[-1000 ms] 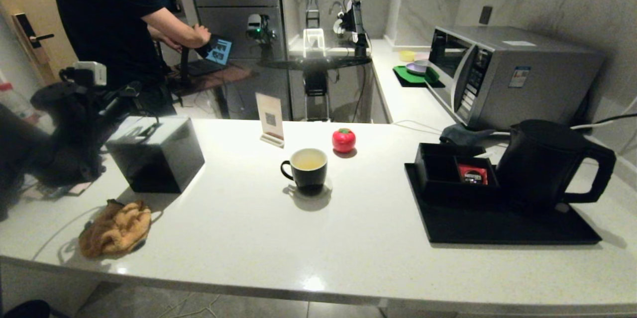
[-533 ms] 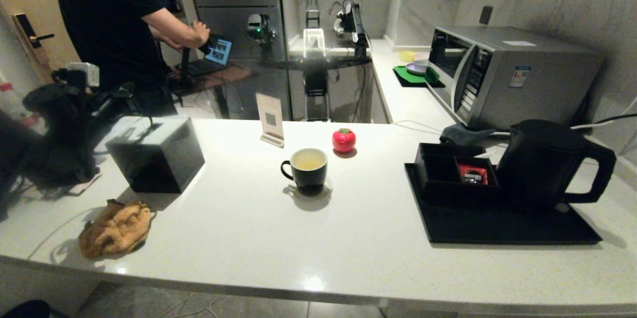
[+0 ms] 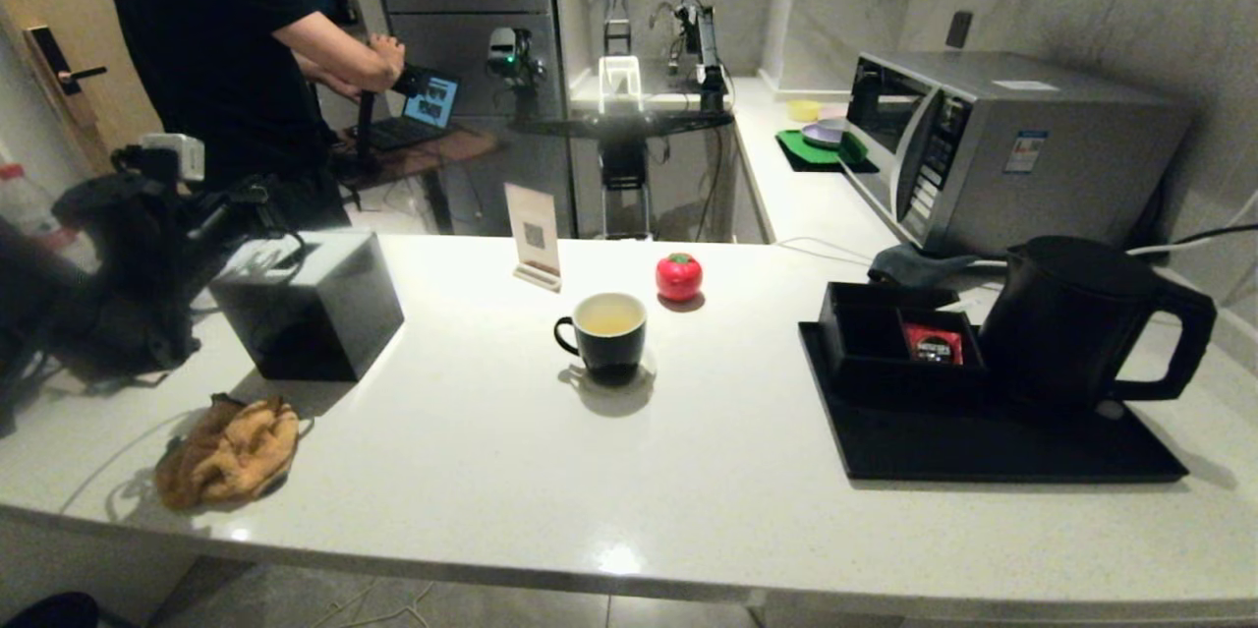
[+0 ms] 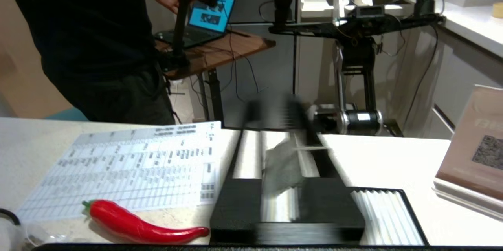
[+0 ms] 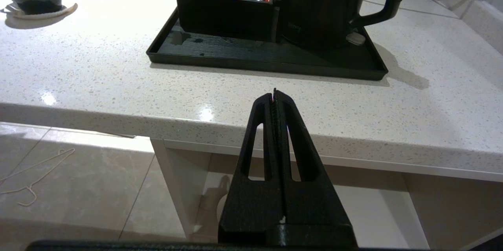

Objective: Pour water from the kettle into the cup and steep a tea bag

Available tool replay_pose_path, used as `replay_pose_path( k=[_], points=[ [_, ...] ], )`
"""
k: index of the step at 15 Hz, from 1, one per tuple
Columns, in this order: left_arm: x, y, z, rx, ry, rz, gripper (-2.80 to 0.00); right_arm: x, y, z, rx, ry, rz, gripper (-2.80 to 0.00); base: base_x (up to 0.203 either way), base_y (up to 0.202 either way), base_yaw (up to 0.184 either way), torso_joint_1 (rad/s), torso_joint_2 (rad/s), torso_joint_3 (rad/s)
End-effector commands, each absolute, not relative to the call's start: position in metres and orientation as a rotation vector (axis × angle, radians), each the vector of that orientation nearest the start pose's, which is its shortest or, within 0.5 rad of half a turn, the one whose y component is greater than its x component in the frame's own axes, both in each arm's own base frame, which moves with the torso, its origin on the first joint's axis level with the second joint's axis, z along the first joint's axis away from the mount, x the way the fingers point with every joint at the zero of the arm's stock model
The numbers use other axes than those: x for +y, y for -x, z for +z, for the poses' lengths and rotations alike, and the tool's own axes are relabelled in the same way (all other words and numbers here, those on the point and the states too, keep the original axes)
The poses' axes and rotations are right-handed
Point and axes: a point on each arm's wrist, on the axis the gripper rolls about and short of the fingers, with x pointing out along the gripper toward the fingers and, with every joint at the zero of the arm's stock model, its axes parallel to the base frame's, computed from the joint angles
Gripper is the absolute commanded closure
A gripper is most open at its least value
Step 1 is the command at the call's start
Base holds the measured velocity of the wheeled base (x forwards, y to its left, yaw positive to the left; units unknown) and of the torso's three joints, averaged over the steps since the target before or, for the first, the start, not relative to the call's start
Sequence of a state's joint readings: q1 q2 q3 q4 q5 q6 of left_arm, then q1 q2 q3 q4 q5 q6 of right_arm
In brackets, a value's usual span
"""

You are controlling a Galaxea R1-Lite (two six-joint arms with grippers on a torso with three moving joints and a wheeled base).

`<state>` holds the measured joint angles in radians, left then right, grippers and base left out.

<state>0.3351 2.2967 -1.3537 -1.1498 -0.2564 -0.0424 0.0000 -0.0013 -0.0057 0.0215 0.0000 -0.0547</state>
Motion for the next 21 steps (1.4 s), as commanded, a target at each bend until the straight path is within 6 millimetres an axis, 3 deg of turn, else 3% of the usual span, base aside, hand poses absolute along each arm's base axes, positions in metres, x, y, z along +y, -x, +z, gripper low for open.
replay_pose_path(
  k=[1,10,21],
  points=[
    [0.146,-0.437,0.147,-0.197,-0.017,0.072,-2.8,0.0,0.023,0.075,0.016,0.055,0.0,0.0,0.0,0.0,0.0,0.0,0.0,0.0],
    [0.146,-0.435,0.15,-0.199,-0.017,0.077,-2.8,0.0,0.023,0.075,0.015,0.055,0.0,0.0,0.0,0.0,0.0,0.0,0.0,0.0],
    [0.14,-0.421,0.183,-0.26,-0.031,0.076,-2.8,0.0,0.023,0.075,0.017,0.055,0.0,0.0,0.0,0.0,0.0,0.0,0.0,0.0]
  ],
)
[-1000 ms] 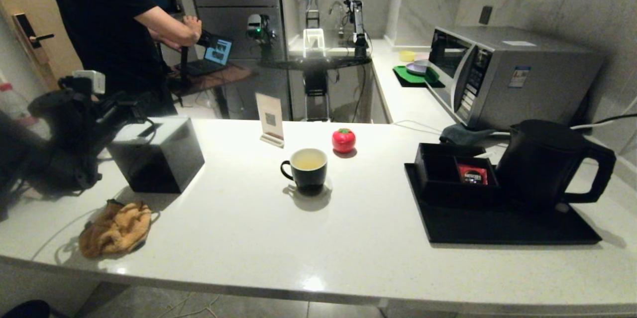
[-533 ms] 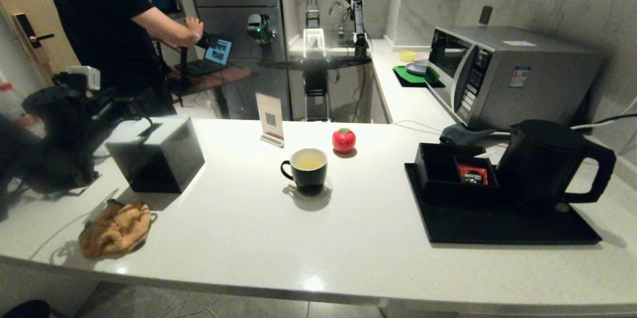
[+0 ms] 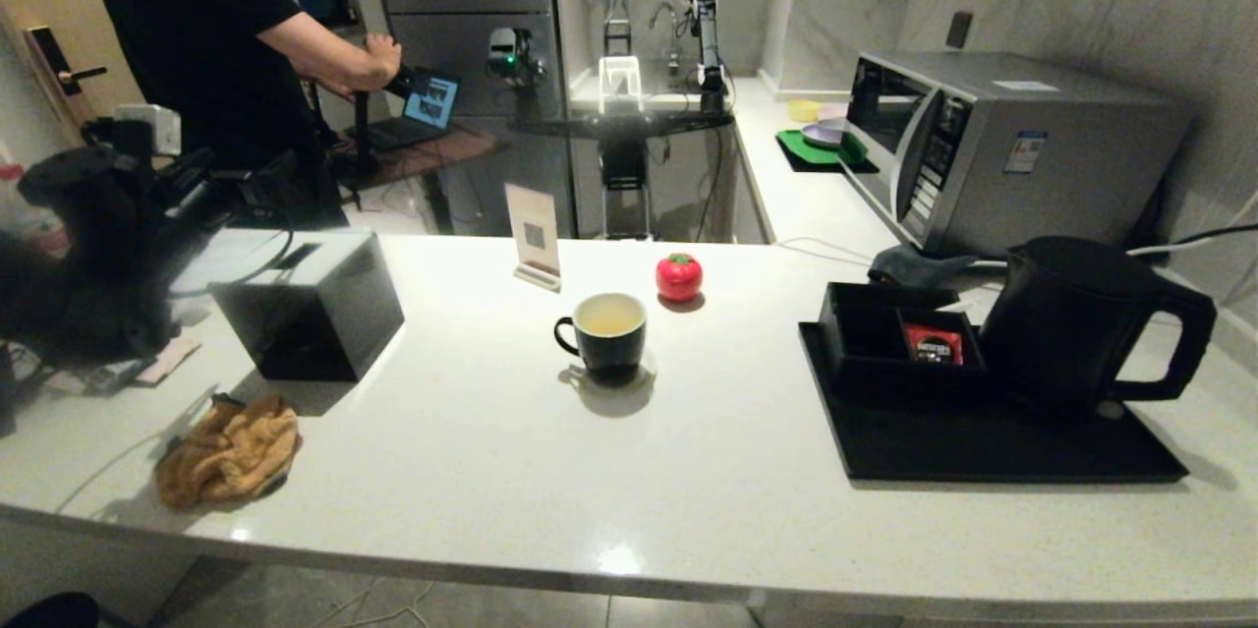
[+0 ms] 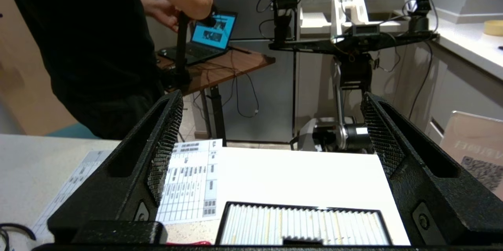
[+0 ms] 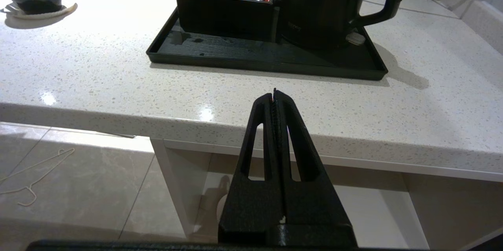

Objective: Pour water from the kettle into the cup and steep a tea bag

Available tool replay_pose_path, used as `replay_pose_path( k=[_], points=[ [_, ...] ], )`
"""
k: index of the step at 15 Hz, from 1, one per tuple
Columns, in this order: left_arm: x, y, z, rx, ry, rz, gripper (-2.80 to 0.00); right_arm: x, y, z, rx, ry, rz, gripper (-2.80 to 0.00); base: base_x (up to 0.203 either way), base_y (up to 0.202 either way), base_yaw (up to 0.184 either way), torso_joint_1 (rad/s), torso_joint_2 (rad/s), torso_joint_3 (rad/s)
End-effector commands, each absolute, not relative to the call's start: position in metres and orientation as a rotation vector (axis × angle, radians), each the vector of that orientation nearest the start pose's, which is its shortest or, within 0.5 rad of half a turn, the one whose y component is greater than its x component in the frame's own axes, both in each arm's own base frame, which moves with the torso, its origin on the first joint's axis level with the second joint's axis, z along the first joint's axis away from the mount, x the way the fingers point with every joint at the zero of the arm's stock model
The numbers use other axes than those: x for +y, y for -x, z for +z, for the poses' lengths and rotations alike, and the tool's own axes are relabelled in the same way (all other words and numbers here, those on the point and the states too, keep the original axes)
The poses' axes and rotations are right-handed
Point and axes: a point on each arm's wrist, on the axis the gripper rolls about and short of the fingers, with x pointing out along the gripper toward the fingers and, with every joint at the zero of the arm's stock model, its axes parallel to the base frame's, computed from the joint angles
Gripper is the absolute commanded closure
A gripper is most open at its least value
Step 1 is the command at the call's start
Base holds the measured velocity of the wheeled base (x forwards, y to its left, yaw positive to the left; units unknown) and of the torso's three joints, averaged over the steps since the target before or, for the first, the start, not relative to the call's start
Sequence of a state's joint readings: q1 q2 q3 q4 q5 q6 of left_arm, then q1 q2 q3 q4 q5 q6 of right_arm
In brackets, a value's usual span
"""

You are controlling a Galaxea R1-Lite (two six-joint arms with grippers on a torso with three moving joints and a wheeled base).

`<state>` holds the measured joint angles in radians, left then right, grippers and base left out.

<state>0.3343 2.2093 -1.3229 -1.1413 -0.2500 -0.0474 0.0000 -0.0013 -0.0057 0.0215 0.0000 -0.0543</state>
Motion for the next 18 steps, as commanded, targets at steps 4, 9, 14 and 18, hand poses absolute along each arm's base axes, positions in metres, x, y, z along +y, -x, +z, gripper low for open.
replay_pose_path(
  k=[4,9,14,18],
  points=[
    [0.137,-0.415,0.183,-0.247,-0.028,0.072,0.0,0.0,0.023,0.075,0.016,0.055,0.0,0.0,0.0,0.0,0.0,0.0,0.0,0.0],
    [0.131,-0.412,0.19,-0.259,-0.03,0.063,0.0,0.0,0.023,0.075,0.015,0.055,0.0,0.0,0.0,0.0,0.0,0.0,0.0,0.0],
    [0.12,-0.397,0.191,-0.228,-0.021,0.05,0.0,0.0,0.023,0.075,0.016,0.055,0.0,0.0,0.0,0.0,0.0,0.0,0.0,0.0],
    [0.105,-0.373,0.195,-0.196,-0.01,0.028,0.0,0.0,0.023,0.075,0.017,0.055,0.0,0.0,0.0,0.0,0.0,0.0,0.0,0.0]
  ],
)
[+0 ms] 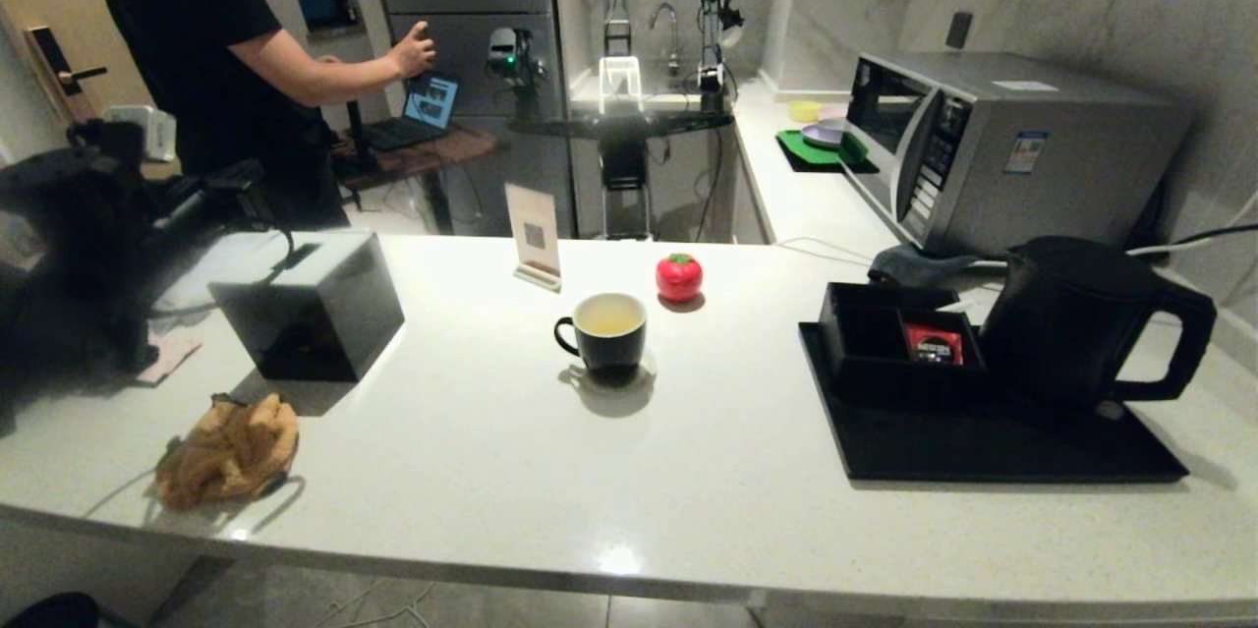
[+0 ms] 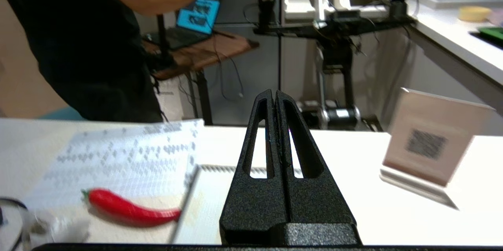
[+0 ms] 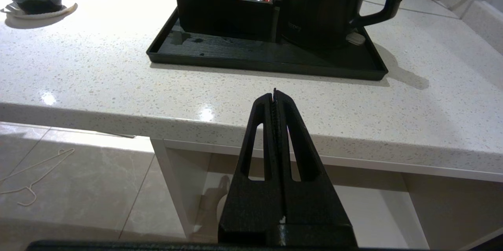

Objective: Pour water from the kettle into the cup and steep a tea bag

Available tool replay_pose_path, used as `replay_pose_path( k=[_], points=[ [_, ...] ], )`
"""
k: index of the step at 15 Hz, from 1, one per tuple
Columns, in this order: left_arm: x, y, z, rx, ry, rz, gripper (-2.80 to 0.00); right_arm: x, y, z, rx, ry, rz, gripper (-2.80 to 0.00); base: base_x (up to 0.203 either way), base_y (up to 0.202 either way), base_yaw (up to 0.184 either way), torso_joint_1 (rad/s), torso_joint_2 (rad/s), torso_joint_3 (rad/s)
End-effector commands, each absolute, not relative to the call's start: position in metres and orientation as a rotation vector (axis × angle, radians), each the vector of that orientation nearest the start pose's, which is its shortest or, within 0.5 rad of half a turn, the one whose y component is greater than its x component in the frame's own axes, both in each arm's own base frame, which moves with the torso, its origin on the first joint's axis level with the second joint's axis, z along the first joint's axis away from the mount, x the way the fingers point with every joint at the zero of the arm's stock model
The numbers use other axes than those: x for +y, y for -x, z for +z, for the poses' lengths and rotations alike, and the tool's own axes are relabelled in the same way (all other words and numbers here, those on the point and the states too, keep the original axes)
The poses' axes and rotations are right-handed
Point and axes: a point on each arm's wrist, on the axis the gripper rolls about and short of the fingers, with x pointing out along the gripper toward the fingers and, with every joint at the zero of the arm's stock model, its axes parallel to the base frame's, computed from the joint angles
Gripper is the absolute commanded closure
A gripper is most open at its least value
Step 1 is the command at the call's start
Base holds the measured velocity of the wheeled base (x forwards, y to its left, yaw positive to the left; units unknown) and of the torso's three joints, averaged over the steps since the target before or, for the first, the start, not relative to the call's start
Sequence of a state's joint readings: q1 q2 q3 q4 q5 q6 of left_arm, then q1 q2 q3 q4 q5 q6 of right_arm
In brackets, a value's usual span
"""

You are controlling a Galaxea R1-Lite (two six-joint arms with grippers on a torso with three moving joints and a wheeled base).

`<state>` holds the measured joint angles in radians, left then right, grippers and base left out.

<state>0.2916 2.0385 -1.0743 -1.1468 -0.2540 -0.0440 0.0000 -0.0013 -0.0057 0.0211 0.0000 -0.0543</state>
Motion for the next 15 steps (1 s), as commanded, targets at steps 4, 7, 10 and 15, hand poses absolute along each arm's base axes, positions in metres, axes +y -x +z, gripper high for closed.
replay_pose_path(
  k=[4,7,10,15],
  points=[
    [0.084,-0.322,0.201,-0.15,0.005,0.013,0.0,0.0,0.023,0.075,0.015,0.055,0.0,0.0,0.0,0.0,0.0,0.0,0.0,0.0],
    [0.067,-0.265,0.201,-0.116,0.014,0.007,0.0,0.0,0.023,0.075,0.017,0.055,0.0,0.0,0.0,0.0,0.0,0.0,0.0,0.0],
    [0.045,-0.196,0.177,-0.035,0.035,-0.005,0.0,0.0,0.023,0.075,0.017,0.055,0.0,0.0,0.0,0.0,0.0,0.0,0.0,0.0],
    [0.014,-0.088,0.161,-0.074,0.019,-0.037,0.0,0.0,0.023,0.075,0.017,0.055,0.0,0.0,0.0,0.0,0.0,0.0,0.0,0.0]
  ],
)
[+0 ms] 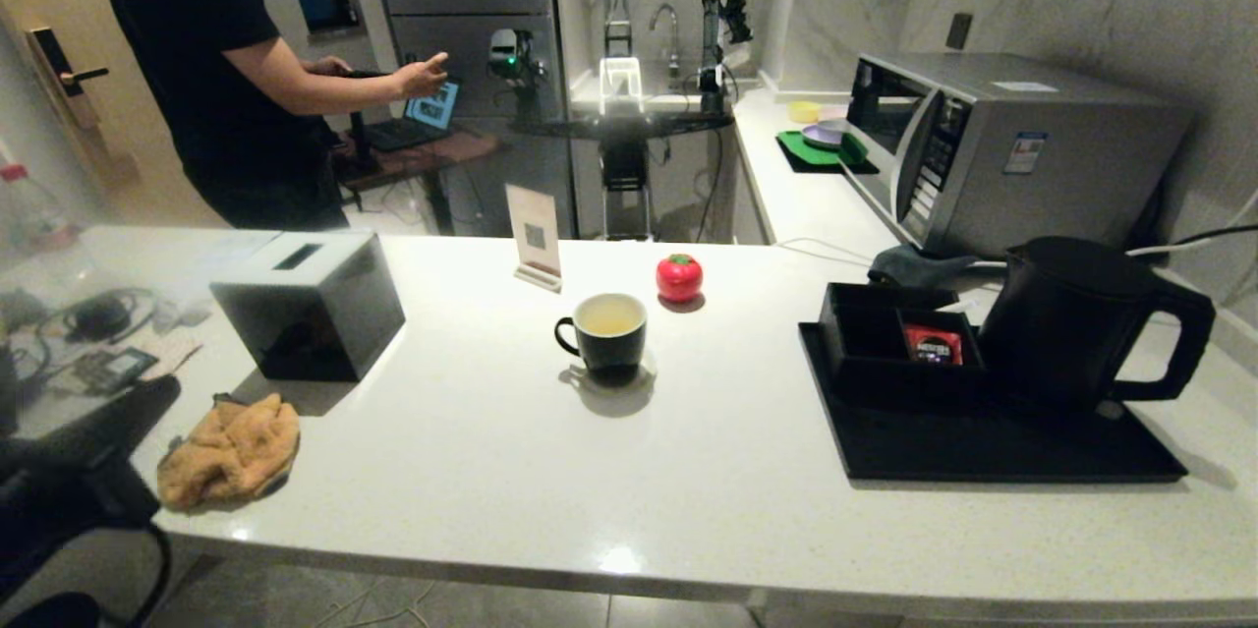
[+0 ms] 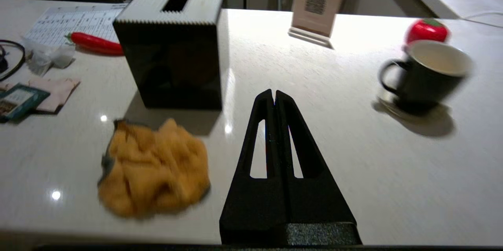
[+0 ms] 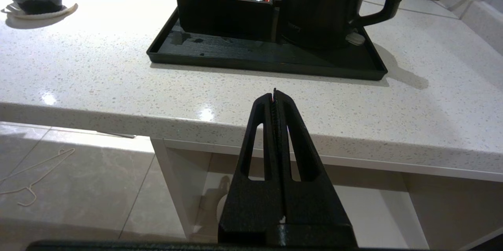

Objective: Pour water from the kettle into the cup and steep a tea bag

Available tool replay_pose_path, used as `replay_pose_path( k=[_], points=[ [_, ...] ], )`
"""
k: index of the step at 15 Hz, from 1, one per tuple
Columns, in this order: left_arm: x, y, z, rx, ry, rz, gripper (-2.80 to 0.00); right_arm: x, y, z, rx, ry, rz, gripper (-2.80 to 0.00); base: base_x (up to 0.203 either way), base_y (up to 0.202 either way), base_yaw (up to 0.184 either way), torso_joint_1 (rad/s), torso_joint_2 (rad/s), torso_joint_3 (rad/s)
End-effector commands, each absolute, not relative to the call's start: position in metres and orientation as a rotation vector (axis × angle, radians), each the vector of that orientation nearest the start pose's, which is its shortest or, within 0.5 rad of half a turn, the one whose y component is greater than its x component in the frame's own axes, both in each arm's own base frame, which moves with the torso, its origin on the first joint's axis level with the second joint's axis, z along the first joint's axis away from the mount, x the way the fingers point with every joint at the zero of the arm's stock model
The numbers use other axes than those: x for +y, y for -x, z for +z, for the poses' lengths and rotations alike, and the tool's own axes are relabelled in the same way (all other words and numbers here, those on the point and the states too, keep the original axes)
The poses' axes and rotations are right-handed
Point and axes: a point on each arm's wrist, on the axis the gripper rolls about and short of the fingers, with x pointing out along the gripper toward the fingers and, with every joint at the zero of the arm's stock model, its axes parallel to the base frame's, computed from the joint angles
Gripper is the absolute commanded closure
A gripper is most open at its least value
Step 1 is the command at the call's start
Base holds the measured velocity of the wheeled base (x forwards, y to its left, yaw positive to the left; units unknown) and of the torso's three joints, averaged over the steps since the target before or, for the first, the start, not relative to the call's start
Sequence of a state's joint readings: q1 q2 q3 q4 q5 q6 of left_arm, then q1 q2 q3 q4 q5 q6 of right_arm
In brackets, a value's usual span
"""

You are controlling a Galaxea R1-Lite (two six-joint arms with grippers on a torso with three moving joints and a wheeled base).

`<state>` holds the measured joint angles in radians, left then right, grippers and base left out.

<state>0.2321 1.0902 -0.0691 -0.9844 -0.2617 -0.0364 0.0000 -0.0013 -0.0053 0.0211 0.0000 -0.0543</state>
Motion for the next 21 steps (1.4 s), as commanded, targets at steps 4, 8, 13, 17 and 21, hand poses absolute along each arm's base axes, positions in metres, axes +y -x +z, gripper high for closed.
replay_pose_path(
  k=[4,8,13,17,21],
  points=[
    [-0.002,-0.026,0.124,0.029,0.017,-0.118,0.0,0.0,0.023,0.075,0.017,0.055,0.0,0.0,0.0,0.0,0.0,0.0,0.0,0.0],
    [-0.002,0.013,0.088,0.037,0.012,-0.032,0.0,0.0,0.023,0.075,0.015,0.055,0.0,0.0,0.0,0.0,0.0,0.0,0.0,0.0],
    [0.0,0.023,0.076,-0.005,0.012,0.0,0.0,0.0,0.023,0.075,0.015,0.055,0.0,0.0,0.0,0.0,0.0,0.0,0.0,0.0],
    [0.0,0.023,0.076,-0.005,0.014,0.0,0.0,0.0,0.023,0.075,0.015,0.055,0.0,0.0,0.0,0.0,0.0,0.0,0.0,0.0],
    [0.0,0.023,0.076,-0.005,0.014,0.0,0.0,0.0,0.023,0.075,0.017,0.055,0.0,0.0,0.0,0.0,0.0,0.0,0.0,0.0]
  ],
)
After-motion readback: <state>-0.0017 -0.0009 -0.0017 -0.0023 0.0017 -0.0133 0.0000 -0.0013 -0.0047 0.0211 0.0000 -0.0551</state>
